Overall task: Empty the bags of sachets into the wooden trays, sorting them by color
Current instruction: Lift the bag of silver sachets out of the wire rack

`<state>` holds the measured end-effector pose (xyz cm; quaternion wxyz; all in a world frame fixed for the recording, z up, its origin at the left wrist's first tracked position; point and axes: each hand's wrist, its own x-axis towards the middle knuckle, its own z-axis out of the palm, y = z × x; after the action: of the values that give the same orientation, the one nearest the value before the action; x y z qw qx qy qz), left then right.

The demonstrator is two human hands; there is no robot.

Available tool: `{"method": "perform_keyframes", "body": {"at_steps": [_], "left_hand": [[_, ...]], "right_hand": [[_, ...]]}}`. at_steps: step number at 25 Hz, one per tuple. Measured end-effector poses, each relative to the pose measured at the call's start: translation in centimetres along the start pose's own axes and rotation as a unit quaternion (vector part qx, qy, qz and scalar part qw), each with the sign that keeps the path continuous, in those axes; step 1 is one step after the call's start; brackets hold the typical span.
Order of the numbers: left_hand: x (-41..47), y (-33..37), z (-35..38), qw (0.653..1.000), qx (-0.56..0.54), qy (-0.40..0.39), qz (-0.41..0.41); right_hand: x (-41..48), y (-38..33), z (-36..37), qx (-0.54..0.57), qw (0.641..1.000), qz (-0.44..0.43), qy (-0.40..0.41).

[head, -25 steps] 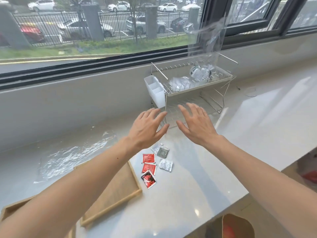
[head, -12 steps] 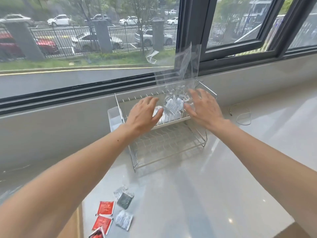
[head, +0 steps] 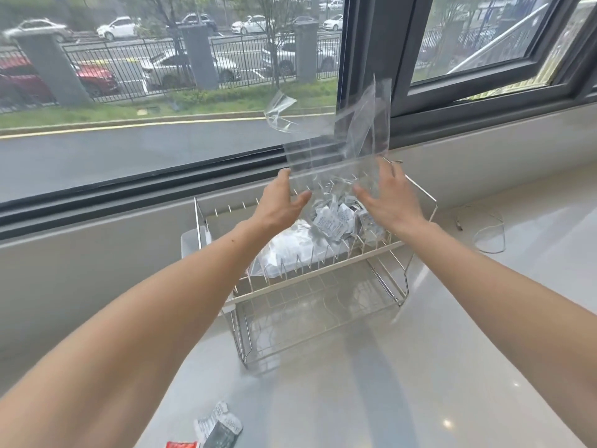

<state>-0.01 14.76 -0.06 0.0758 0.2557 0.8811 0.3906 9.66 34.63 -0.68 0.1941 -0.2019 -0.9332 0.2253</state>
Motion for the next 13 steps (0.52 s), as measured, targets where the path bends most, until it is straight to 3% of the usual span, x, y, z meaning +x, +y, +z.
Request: {"method": "perform_keyframes", "body": {"at_steps": [13], "left_hand": [[-0.7,1.1,-0.4,0.969,-0.198,0.148,0.017]], "right_hand": [[-0.8,-2.6,-2.1,0.225,0.961,0.052,0.152]]}}
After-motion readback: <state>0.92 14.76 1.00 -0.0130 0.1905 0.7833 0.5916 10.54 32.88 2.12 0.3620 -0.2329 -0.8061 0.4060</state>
